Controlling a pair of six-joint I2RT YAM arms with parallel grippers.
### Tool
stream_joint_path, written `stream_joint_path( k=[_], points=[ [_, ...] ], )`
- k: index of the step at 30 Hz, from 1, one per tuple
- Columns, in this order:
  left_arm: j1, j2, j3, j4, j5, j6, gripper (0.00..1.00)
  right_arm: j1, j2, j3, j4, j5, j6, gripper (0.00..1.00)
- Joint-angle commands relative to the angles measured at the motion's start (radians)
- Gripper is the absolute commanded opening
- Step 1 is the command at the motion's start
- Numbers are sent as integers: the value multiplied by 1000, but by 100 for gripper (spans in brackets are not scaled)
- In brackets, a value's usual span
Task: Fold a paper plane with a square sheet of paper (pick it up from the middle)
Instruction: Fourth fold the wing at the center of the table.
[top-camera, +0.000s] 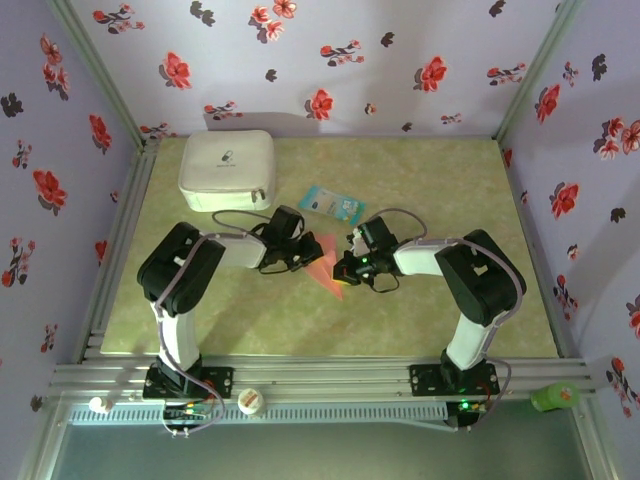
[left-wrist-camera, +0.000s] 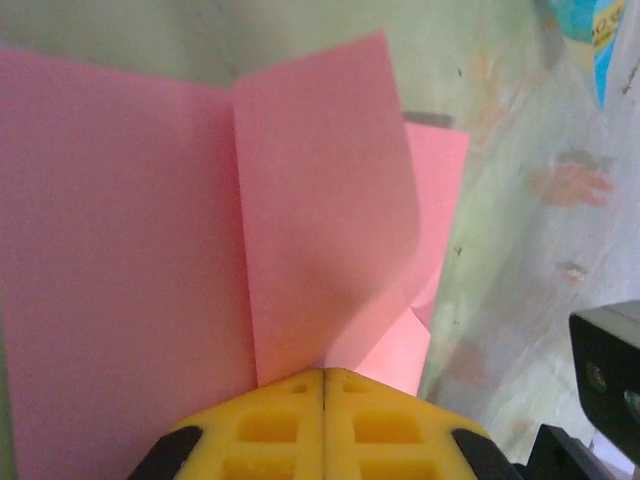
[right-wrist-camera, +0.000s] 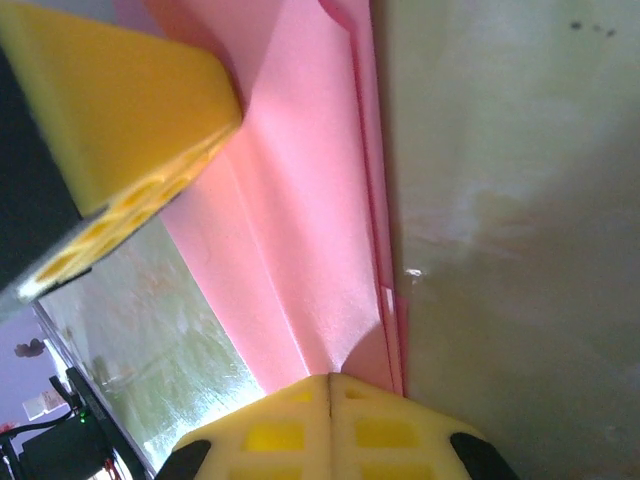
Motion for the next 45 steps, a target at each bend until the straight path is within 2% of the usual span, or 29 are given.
stream_joint_path(
  k=[1, 12, 22, 31, 36, 39, 45],
  points=[
    [48, 49, 37, -90, -88, 35, 7, -8, 34, -34, -154, 45, -31, 2],
    [96, 82, 119, -216, -142, 80, 8, -8, 24, -57, -167, 31, -52, 2],
    [153, 92, 199, -290, -144, 133, 8, -10, 23, -53, -204, 6, -111, 2],
    [162, 47, 229, -332, -140, 160, 9, -18, 30, -34, -248, -6, -153, 2],
    [138, -76, 179, -334, -176, 157, 12, -24, 30, -5, -291, -2, -188, 2],
    [95, -122, 163, -329, -172, 167, 13, -27, 35, 9, -300, -7, -192, 2],
    [-5, -88, 133, -210, -71, 150, 12, -29, 29, 12, -295, 1, -178, 3]
  ],
)
